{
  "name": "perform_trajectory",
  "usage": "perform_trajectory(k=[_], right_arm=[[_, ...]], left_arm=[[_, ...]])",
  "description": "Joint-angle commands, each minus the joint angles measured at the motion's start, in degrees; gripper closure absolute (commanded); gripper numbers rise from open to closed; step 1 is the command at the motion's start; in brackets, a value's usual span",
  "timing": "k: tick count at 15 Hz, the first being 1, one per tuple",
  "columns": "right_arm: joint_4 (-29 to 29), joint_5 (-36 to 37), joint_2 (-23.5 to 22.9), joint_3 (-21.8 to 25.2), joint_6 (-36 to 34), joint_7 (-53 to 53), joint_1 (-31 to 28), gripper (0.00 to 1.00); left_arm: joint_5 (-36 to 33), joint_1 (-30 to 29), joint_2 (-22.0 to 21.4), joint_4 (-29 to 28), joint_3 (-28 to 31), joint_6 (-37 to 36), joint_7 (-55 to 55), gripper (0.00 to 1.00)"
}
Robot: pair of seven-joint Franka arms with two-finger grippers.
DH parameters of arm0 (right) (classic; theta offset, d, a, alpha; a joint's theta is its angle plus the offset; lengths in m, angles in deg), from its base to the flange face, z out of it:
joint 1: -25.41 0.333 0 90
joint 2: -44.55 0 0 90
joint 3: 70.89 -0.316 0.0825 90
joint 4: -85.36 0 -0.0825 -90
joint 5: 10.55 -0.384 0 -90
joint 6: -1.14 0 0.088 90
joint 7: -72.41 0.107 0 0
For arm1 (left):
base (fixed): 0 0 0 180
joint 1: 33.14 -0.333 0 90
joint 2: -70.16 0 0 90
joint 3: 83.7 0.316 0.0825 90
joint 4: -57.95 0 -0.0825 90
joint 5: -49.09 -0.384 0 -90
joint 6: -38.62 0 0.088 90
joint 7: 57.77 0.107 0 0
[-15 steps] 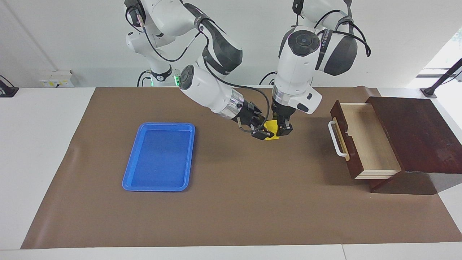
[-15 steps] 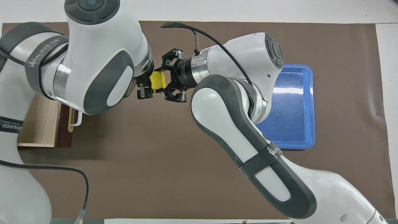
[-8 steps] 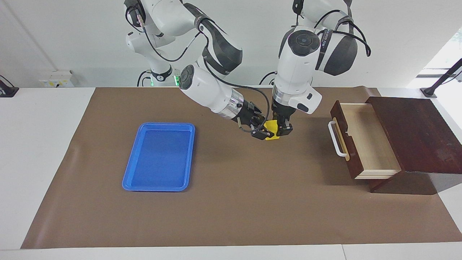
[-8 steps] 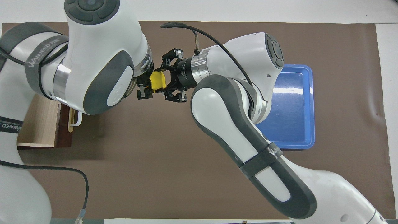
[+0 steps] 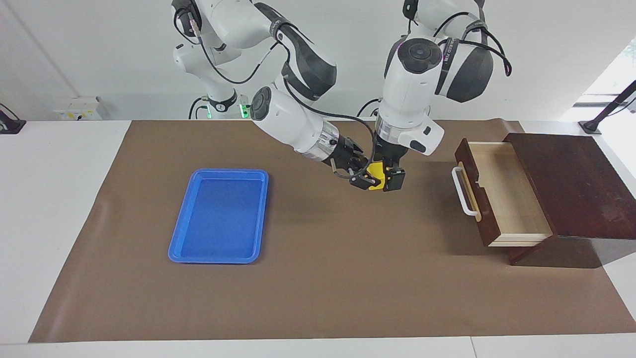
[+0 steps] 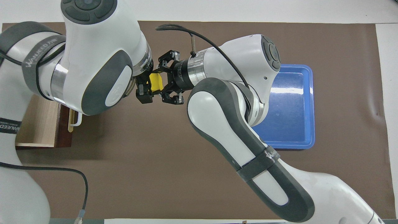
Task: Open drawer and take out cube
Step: 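Close the right gripper on the yellow cube beside the left gripper, then carry the cube over the tray with the right gripper while the left withdraws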
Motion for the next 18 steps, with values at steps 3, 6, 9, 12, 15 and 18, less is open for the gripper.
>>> perform_trajectory(k=[3,6,9,12,15,18], right_arm=[[1.2,-3.7,1.1,0.3,1.0,-0.8,-2.0,1.0],[0.7,-4.6,1.1,0.2,0.6,-0.8,-4.6,1.0],[0.8,-4.5,0.9,0.2,-0.3,-0.8,-7.6,1.0],[1.2,-4.4,0.8,0.2,-2.2,-1.0,-11.8,1.0],[1.7,-4.4,0.4,0.2,-6.3,-2.8,-18.6,1.0],[3.5,-4.4,0.1,0.3,-9.4,-6.9,-24.4,1.0]], left_arm=[[0.1,-0.1,-0.7,-0.4,0.1,0.6,-0.4,0.0],[0.0,-0.1,-0.9,-0.4,0.1,0.6,-0.2,0.0],[-0.2,-1.5,-1.0,-0.4,0.1,0.6,0.2,0.0],[-0.2,-3.6,-1.2,-0.4,0.1,0.4,2.7,0.0],[-0.1,-6.5,-1.4,-0.5,0.1,0.4,8.0,0.0],[-0.1,-8.7,-1.5,-1.4,0.1,1.2,12.6,0.0]])
